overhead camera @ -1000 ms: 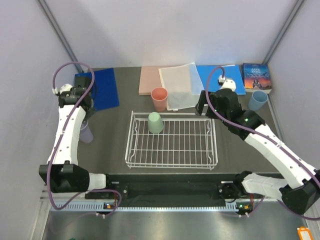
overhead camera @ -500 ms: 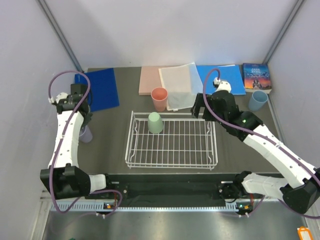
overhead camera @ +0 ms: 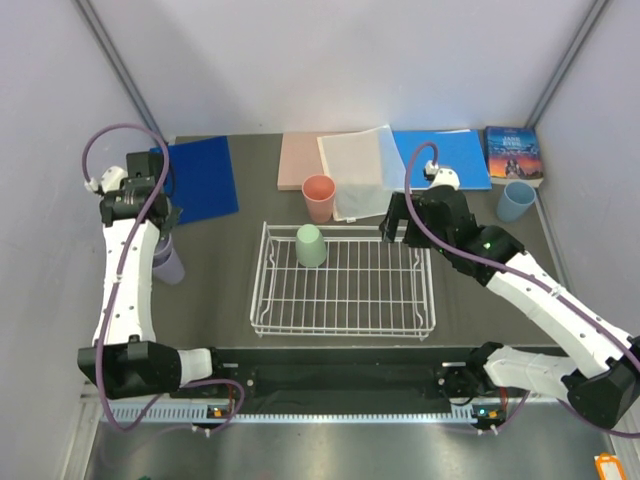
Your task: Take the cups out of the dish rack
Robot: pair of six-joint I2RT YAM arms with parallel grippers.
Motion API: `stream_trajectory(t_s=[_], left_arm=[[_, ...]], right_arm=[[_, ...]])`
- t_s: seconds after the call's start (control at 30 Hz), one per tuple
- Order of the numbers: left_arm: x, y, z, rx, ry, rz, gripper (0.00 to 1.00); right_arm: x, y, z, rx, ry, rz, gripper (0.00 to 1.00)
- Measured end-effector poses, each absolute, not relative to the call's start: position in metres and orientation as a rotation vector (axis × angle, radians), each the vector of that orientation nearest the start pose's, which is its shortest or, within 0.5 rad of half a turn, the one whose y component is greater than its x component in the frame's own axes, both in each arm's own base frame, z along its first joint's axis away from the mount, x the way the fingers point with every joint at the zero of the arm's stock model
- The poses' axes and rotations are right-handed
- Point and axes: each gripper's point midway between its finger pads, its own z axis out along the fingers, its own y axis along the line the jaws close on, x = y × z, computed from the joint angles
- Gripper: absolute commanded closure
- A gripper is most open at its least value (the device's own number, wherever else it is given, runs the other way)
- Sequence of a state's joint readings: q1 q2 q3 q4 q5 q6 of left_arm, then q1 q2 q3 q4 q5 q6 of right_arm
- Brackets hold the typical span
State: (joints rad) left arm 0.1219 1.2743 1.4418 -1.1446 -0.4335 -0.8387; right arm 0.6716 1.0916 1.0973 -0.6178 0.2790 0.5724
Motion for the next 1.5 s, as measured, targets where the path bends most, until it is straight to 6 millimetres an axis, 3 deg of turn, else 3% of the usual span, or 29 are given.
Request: stream_trajectory(t_s=[0.13,0.57,0.87,0.93,1.13,1.17,1.27,1.3,1.4,1.5], left_arm=[[0.287,0.083,0.249,-1.274,2.069,0.238,1.00],[0.291,0.120,0.220,-1.427,2.037,0.257,1.00],[0.298,0.115,0.175,-1.452,2.137,0.229,0.99],[0.299,0.114,0.169,-1.451,2.162,0.225,0.82],[0.304,0.116,0.170,-1.432,2.154,0.213,0.66],[0.305,0.117,0.171,-1.427,2.151,0.212,0.59],[0.311,0.119,0.182,-1.408,2.130,0.204,0.46],[0.314,0.120,0.188,-1.400,2.116,0.200,0.36],[0.322,0.122,0.206,-1.378,2.074,0.176,0.25],[0.328,0.119,0.222,-1.352,2.040,0.121,0.22]], right_arm=[[0.272,0.184,0.236,0.044,2.193,0.419,0.00],[0.270,0.184,0.229,0.032,2.219,0.403,0.01],[0.270,0.184,0.228,0.032,2.223,0.400,0.01],[0.270,0.184,0.228,0.032,2.224,0.400,0.00],[0.270,0.184,0.225,0.034,2.230,0.398,0.00],[0.270,0.184,0.224,0.033,2.233,0.396,0.00],[0.270,0.184,0.224,0.035,2.234,0.397,0.00],[0.270,0.185,0.224,0.037,2.234,0.398,0.00],[0.269,0.187,0.223,0.020,2.234,0.409,0.00],[0.263,0.199,0.226,-0.051,2.224,0.433,0.00]])
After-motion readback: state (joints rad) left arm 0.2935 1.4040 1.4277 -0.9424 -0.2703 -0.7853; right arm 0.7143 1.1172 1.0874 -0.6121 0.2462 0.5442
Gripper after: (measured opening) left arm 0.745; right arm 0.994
